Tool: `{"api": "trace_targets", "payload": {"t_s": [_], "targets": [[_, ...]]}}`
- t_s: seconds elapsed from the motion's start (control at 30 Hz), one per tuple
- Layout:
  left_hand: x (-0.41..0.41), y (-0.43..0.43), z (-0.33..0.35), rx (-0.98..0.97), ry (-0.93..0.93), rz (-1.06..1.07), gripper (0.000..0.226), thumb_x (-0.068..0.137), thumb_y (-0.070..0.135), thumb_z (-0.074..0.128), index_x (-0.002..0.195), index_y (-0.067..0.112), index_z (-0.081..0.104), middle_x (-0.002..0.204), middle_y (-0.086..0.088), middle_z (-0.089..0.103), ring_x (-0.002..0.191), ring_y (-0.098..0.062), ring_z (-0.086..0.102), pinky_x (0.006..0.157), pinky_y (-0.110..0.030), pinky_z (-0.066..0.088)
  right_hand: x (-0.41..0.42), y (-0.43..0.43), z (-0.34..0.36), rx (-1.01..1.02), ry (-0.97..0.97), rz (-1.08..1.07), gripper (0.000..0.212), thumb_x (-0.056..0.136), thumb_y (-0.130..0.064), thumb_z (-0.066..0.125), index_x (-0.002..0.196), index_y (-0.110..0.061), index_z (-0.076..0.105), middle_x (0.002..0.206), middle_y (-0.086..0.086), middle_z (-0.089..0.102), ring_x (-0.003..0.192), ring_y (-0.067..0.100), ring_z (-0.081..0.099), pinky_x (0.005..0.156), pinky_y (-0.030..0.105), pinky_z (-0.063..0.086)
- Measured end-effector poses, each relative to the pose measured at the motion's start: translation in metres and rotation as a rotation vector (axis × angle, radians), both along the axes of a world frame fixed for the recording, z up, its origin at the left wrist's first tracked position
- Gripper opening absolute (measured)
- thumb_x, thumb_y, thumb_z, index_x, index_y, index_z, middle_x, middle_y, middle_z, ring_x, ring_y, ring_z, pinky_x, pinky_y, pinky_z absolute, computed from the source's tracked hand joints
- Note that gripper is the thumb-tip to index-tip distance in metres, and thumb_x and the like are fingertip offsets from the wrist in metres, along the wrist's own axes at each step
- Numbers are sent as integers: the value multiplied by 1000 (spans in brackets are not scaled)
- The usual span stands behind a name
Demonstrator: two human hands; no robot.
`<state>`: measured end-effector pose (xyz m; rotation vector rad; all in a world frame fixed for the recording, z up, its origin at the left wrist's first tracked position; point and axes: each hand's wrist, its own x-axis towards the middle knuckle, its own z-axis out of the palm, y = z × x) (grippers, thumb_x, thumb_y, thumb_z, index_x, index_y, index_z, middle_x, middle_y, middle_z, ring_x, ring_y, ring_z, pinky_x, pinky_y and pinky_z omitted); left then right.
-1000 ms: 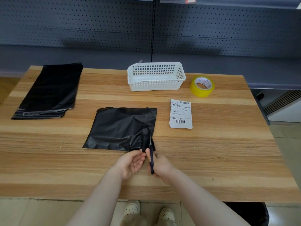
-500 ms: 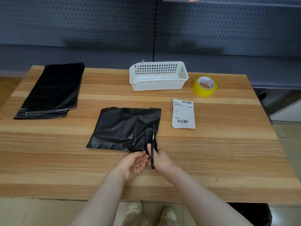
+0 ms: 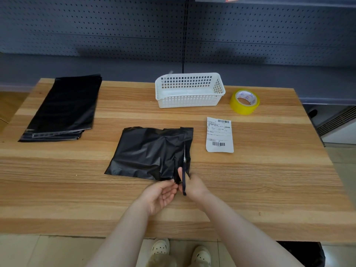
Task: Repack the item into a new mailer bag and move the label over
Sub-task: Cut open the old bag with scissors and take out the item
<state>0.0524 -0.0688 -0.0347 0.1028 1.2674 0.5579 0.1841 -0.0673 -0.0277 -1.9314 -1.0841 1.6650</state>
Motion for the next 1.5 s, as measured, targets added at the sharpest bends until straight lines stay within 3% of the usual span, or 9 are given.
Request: {"api": "trace_targets", "payload": {"t_s": [0.17, 0.3, 0.5, 0.83, 1.0, 1.13, 1.23, 1.4, 1.5], "targets": [[0, 2, 1, 5, -7, -18, 10, 87, 11, 61, 79, 6, 66, 66, -3, 73, 62, -9, 62, 50, -16, 53, 0, 6, 3, 61, -20, -6, 43, 92, -58, 37, 83, -19, 54, 94, 10, 68, 92, 23, 63, 81, 31, 44], [-1, 2, -2, 0, -6, -47, 8, 86, 10, 62, 81, 5, 67, 67, -3, 73, 58, -8, 64, 49, -16, 53, 1, 15, 4, 71, -46, -12, 46, 93, -56, 36, 74, -17, 52, 74, 3, 60, 77, 19, 58, 75, 33, 46], [2, 2, -5, -6, -4, -39, 9, 86, 11, 62, 83, 5, 67, 68, -3, 73, 62, -8, 65, 51, -16, 54, 0, 27, 3, 78, -56, -30, 48, 91, -55, 42, 72, -12, 54, 64, 2, 57, 65, 18, 55, 63, 28, 42], [0, 2, -9, 5, -1, -32, 8, 86, 11, 62, 87, 4, 66, 72, -5, 75, 64, -9, 69, 53, -18, 55, 4, 40, 6, 142, -95, -24, 52, 93, -53, 41, 93, -5, 59, 80, 9, 61, 76, 22, 57, 67, 30, 44], [0, 1, -9, 16, -8, -25, 12, 87, 10, 61, 94, 2, 66, 77, -8, 75, 69, -11, 71, 54, -19, 56, 9, 47, 11, 130, -103, -25, 47, 93, -53, 40, 81, -10, 56, 76, 8, 60, 76, 26, 59, 68, 30, 44], [1, 0, -7, 27, -7, -23, 12, 88, 10, 60, 95, 1, 65, 79, -8, 75, 79, -15, 68, 60, -20, 57, 11, 51, 15, 138, -88, -43, 46, 94, -49, 41, 70, -13, 53, 67, 3, 57, 61, 14, 53, 56, 23, 40], [1, 0, -7, 30, -9, -22, 10, 88, 9, 59, 91, 2, 65, 77, -8, 75, 80, -15, 68, 61, -20, 57, 12, 54, 13, 131, -82, -58, 45, 94, -49, 41, 70, -13, 53, 66, 3, 56, 62, 15, 53, 60, 25, 42], [1, -1, -7, 31, -8, -32, 9, 88, 6, 59, 91, -1, 63, 74, -10, 74, 74, -15, 69, 60, -21, 58, 17, 62, 13, 161, -84, -139, 37, 95, -44, 44, 81, -12, 53, 68, 2, 56, 61, 13, 53, 50, 20, 41], [0, -1, -8, 42, -7, -42, 10, 88, 7, 59, 93, -1, 63, 77, -10, 74, 75, -15, 69, 58, -21, 58, 20, 68, 18, 171, -64, -165, 36, 94, -45, 45, 91, -11, 58, 71, 2, 59, 65, 13, 57, 56, 22, 42]]}}
